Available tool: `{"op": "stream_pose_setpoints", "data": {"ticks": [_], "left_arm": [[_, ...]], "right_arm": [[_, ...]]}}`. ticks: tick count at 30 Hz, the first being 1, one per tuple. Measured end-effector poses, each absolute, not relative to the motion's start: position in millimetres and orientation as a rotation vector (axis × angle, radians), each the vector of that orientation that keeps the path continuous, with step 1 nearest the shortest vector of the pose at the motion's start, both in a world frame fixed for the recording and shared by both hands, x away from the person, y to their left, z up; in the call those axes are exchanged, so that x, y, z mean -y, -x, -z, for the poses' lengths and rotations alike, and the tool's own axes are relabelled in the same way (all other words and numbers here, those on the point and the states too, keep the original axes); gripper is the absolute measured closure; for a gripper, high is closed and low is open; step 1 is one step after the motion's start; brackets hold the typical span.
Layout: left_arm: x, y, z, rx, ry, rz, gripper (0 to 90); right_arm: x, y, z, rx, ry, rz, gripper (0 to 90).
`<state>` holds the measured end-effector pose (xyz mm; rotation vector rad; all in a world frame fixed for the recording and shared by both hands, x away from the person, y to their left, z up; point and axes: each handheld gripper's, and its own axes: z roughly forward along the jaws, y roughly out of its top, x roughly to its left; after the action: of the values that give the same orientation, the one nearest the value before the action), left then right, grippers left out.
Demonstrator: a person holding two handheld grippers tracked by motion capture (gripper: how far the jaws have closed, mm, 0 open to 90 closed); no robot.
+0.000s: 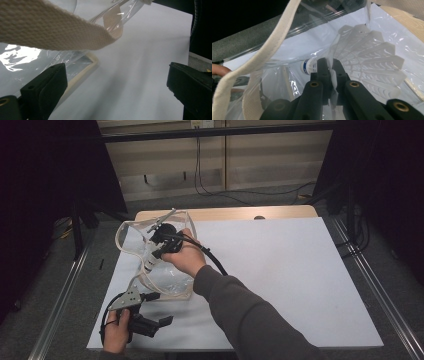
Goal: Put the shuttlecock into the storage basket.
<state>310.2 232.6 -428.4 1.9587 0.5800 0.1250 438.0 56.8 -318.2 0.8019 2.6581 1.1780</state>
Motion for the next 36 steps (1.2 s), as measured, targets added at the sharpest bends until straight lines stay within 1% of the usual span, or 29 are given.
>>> {"op": "stream_pose_setpoints", "data": {"ticks": [36], "left_arm": [[-234.1, -310.1, 430.1, -0.584, -1.955, -0.122, 3.2]], "right_arm": [[-78.0, -444.3, 353.5, -2.731, -0.860, -1.121, 88.2]]}}
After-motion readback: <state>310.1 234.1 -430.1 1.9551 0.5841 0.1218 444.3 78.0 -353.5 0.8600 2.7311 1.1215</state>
